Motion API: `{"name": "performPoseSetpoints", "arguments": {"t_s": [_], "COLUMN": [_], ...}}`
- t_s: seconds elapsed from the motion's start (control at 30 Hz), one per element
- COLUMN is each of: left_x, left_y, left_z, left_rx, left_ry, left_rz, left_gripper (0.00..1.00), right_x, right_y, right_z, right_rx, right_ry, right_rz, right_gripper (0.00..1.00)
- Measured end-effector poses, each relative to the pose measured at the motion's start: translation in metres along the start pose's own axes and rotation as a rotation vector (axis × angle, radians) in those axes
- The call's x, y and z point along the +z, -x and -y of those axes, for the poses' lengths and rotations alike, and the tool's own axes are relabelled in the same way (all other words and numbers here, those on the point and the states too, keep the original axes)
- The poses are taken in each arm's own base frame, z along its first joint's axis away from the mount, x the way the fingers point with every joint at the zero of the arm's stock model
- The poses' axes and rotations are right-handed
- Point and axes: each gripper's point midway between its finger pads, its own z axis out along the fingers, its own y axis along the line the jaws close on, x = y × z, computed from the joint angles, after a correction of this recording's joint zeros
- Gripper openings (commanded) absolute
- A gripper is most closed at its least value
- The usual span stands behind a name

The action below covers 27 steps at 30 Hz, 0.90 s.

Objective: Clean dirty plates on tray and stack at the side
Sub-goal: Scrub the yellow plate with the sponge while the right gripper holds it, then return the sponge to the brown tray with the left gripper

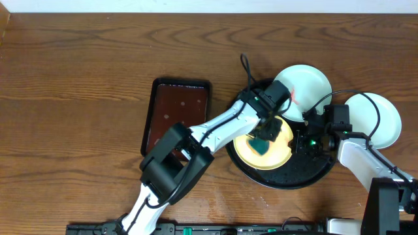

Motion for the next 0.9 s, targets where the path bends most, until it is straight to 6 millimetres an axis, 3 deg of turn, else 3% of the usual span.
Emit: {"name": "performPoseSetpoints", "arguments": {"t_s": [0.33, 0.57, 0.9], "left_x": [0.001, -0.013, -0.024], "left_y": [-0.02, -0.041, -0.004], "left_z": [0.017, -0.014, -0.063], "left_rx": [0.068, 0.036, -0.041], "left_ry": [-0.085, 0.07, 0.279], "left_rz": [-0.09, -0.192, -0.046], "left_gripper": [0.08, 0.08, 0.08], "right_x": [0.0, 0.0, 0.0], "right_y": [0.0, 0.001, 0.001], "right_z": [0.0, 0.0, 0.0], "right_rx": [0.0, -0.002, -0.002], "right_ry": [-0.002, -0.002, -0.001], "right_rz": [0.0, 0.004, 0.004], "right_gripper": [0.01, 0.01, 0.01]}}
